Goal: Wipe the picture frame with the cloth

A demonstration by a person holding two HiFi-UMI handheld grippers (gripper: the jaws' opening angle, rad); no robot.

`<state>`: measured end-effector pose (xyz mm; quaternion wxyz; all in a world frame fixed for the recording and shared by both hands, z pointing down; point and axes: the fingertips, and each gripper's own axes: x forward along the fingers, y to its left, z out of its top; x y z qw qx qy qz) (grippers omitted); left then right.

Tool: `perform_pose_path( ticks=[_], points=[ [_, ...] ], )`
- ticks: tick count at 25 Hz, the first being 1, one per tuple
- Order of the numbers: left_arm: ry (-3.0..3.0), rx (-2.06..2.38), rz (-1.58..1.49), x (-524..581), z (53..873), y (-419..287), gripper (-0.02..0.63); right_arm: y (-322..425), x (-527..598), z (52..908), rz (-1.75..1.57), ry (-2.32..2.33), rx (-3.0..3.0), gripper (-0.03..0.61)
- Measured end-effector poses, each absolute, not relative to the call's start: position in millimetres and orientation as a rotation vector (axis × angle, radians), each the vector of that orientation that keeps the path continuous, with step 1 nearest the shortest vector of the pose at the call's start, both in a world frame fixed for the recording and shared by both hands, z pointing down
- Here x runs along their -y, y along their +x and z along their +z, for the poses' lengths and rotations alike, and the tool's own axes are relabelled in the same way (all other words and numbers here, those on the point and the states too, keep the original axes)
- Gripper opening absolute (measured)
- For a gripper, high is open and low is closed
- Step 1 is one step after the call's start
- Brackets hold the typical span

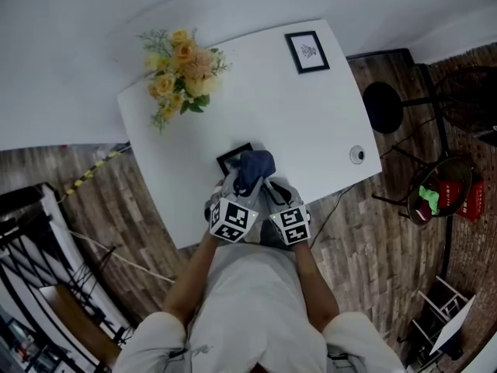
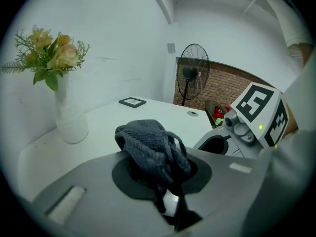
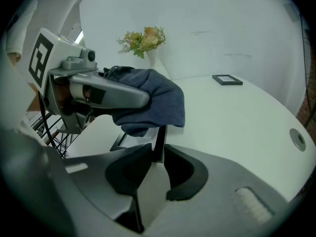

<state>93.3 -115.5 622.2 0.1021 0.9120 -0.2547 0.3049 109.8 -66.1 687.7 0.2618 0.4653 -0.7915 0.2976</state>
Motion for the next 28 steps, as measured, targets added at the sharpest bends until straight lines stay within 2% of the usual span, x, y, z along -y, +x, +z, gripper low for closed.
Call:
perform_pose_path(
  ticks=[13,28],
  points=[
    [2.581,0.635,1.006,101.8,674.0,116.3,0.086,106.0,65.4,693.9,0.81,1.243,2.158,0.084],
    [2.543,0.631,1.079,100.4,680.4,99.1,0.086,108.2,67.3,691.8,0.822,1.282,2.14,0.084]
  ],
)
